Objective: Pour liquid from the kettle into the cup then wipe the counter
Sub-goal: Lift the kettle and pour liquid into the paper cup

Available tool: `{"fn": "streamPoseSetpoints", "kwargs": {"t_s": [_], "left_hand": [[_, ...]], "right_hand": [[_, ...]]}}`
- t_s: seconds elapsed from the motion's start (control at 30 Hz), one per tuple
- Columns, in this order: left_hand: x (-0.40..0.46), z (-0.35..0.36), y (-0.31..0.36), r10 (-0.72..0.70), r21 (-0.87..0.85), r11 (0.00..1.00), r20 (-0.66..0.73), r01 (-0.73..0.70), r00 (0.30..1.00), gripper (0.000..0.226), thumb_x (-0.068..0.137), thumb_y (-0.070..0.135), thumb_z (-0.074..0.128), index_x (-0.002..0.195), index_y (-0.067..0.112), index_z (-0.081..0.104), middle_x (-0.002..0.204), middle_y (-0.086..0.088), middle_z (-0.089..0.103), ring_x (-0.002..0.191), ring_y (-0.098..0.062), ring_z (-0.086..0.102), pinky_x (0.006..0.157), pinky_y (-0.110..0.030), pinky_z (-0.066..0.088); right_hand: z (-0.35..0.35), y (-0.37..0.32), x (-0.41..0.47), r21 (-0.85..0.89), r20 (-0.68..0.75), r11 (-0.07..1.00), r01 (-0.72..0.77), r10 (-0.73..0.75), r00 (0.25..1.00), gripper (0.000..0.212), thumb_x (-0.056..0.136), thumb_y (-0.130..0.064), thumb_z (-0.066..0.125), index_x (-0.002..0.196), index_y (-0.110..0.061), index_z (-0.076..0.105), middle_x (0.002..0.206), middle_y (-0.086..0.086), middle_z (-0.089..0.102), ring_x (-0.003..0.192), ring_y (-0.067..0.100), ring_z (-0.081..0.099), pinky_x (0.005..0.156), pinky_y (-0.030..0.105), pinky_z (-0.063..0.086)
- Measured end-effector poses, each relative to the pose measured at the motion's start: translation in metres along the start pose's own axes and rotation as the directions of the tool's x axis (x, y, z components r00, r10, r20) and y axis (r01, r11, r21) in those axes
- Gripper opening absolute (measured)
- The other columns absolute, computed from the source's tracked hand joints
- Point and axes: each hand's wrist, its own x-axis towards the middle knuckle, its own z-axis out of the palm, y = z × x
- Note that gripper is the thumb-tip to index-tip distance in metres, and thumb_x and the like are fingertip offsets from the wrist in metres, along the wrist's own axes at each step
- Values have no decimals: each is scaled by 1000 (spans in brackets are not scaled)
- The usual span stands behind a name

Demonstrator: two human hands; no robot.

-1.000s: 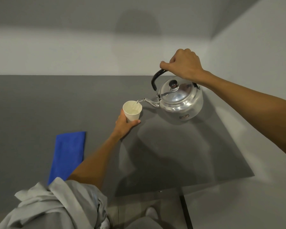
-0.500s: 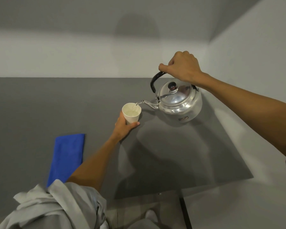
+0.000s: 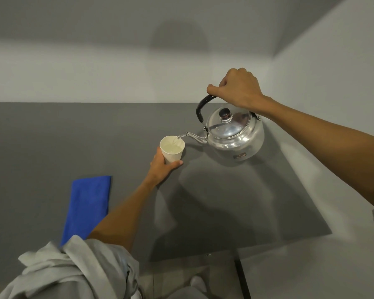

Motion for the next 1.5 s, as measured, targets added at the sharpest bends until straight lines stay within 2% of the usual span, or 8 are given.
{"fn": "streamPoseSetpoints", "kwargs": {"t_s": [1.2, 1.5], "left_hand": [[2, 1, -4, 13, -12, 1000, -3, -13, 1000, 87, 73, 29, 80, 142, 19, 27, 142, -4, 45, 131, -26, 41, 113, -48, 33], [3, 0, -5, 4, -10, 1000, 18, -4, 1000, 90, 71, 30, 81, 142, 21, 25, 141, -3, 45, 129, -24, 42, 112, -45, 34]], "right_hand": [[-7, -5, 1, -21, -5, 1000, 2, -2, 1000, 51, 74, -44, 56, 40, -15, 30, 40, -1, 23, 44, 19, 22, 48, 30, 27], [-17, -2, -4, 39, -26, 998, -47, 48, 999, 49, 71, -42, 56, 41, -16, 27, 40, -2, 21, 45, 18, 19, 46, 28, 23]]}}
